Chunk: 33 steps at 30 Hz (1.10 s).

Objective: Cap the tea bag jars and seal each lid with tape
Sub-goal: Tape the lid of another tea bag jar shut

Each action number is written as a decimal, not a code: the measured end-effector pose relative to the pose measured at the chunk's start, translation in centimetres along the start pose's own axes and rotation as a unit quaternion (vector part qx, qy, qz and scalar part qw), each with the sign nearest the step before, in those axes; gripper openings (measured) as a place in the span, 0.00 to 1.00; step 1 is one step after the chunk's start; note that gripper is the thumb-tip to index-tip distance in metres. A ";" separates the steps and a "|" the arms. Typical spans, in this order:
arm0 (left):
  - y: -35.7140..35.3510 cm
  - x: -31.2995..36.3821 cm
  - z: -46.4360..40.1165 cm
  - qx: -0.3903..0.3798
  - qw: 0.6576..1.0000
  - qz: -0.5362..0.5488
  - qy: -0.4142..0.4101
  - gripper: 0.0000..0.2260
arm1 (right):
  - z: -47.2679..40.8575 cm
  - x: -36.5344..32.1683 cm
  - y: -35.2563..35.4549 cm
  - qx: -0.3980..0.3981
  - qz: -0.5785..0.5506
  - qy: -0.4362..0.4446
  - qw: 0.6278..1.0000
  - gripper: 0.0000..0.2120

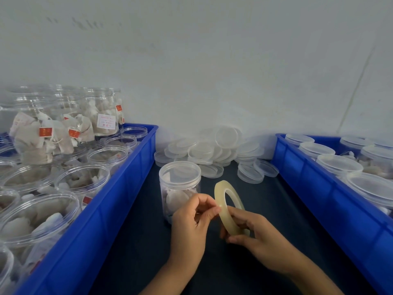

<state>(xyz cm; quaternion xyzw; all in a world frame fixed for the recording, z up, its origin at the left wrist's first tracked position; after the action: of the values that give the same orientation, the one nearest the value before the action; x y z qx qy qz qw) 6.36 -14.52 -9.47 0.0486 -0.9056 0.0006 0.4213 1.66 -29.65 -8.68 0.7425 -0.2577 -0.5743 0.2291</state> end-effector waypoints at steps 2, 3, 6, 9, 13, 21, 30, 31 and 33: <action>0.1 0.3 -0.1 0.001 0.999 -0.015 -0.029 0.13 | 0.0 0.1 -0.1 0.004 0.007 0.004 1.000 0.20; 0.2 0.2 -0.1 0.004 0.999 -0.025 -0.038 0.14 | 0.0 0.2 -0.2 0.004 0.010 0.006 1.000 0.20; 0.0 -0.1 -0.1 -0.018 0.998 -0.045 -0.035 0.13 | 0.0 0.3 -0.4 0.002 0.026 0.006 1.000 0.22; -0.1 -0.4 -0.1 -0.046 0.997 -0.057 -0.028 0.10 | 0.1 0.3 -0.4 -0.002 0.030 0.001 1.000 0.22; -0.2 -0.4 -0.2 -0.048 0.996 -0.072 -0.038 0.11 | 0.0 -0.1 -0.3 -0.002 0.016 0.009 1.000 0.20; -0.4 0.2 0.2 -0.016 0.983 -0.120 -0.141 0.10 | 0.1 -0.6 -0.4 0.008 -0.029 -0.026 0.999 0.14; 0.0 0.0 -0.3 -0.008 0.987 -0.094 -0.128 0.08 | 0.2 -0.9 -0.1 0.062 -0.026 -0.019 0.998 0.37; 0.1 0.1 -0.3 -0.009 0.986 -0.095 -0.137 0.09 | 0.3 -1.0 0.0 0.065 0.010 -0.001 0.998 0.35; 0.4 0.8 -0.4 -0.012 0.981 -0.106 -0.164 0.14 | 0.3 -1.1 -0.1 0.055 0.059 0.018 0.997 0.27</action>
<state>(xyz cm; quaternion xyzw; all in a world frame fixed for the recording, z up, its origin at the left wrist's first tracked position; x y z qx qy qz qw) 6.16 -14.18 -8.60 0.1384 -0.9520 -0.0628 0.2657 1.14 -28.83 -7.99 0.7475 -0.3279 -0.5316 0.2261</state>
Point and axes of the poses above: each hand's wrist, its own z-axis away from the middle knuckle, its own y-axis out of the back of the hand, x = y × z, the point moved 3 cm from there along -z, towards the middle knuckle, and after that the axes turned 11 degrees about x, right-handed, at the moved point
